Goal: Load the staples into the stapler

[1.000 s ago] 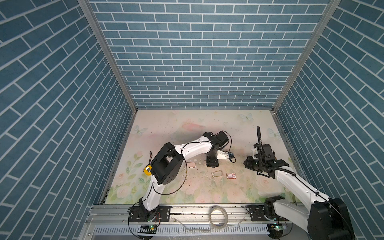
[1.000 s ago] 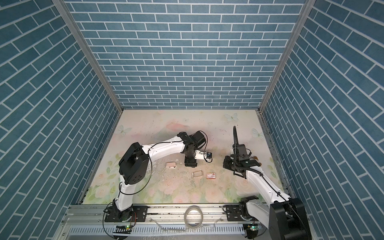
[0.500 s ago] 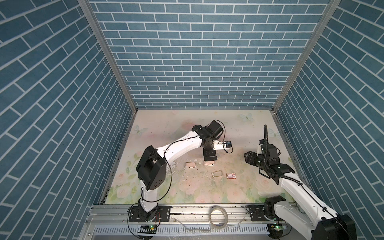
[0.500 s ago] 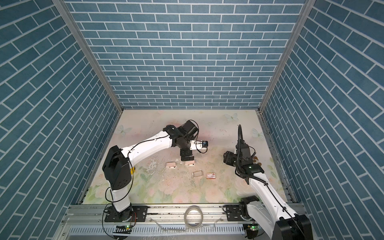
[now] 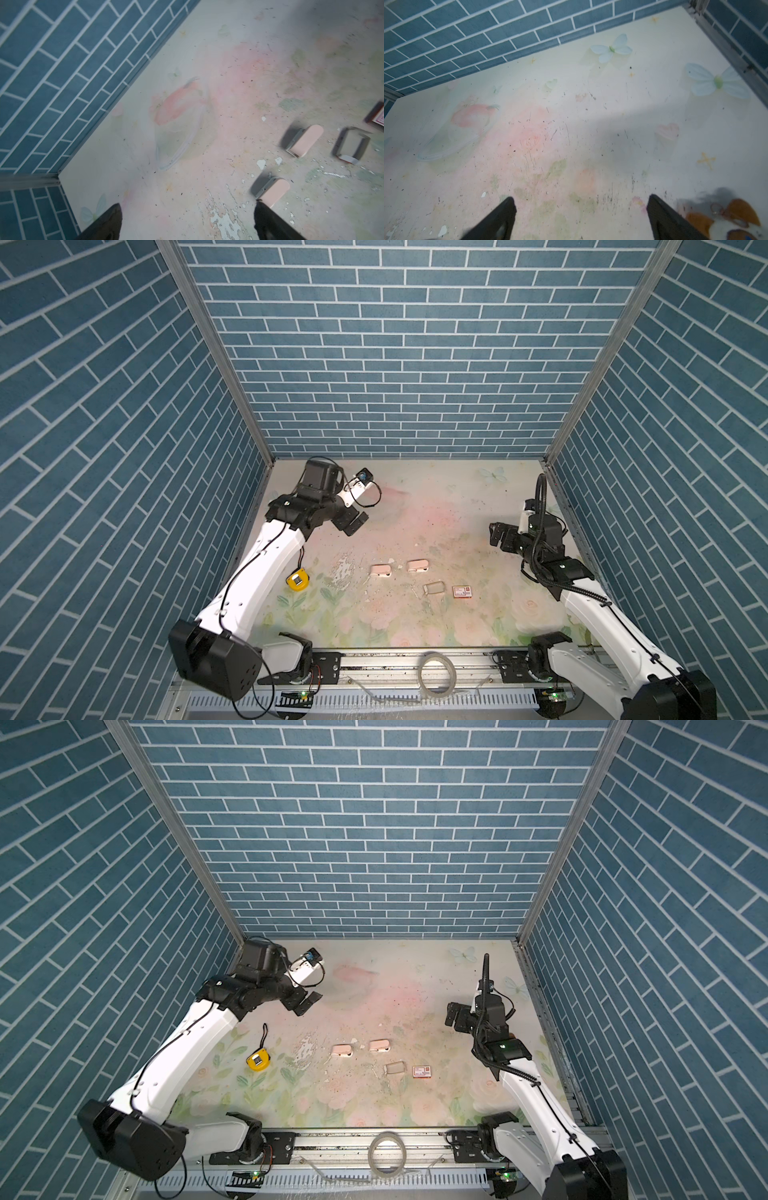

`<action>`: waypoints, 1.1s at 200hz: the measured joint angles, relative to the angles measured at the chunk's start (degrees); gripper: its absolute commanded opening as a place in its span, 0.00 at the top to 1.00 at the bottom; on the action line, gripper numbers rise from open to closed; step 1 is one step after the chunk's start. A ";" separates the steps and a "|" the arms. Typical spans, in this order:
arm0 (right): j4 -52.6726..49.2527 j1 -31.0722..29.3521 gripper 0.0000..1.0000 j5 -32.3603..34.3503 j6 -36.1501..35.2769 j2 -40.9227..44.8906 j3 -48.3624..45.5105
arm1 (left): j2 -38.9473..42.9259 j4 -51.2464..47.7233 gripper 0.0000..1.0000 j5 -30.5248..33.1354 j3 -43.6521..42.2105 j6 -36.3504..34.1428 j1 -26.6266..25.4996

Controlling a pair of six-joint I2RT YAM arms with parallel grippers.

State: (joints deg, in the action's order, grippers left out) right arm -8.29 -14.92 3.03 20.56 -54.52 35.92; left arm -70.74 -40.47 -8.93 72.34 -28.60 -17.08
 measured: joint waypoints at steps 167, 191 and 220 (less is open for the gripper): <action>34.36 11.23 0.01 8.28 -14.67 -13.20 -12.04 | -1.31 69.37 0.00 -0.59 -50.90 24.48 18.34; 40.48 12.76 0.01 7.96 -14.93 -14.53 -14.38 | -7.04 78.82 0.00 -0.96 -54.14 24.35 18.45; 47.91 13.27 0.01 6.05 -15.56 -18.80 -18.08 | -12.41 90.82 0.00 -2.10 -56.04 25.09 20.52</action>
State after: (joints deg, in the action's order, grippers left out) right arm 39.62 -1.65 9.08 4.99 -73.32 17.85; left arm -83.15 50.35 -11.03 16.29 -3.51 3.44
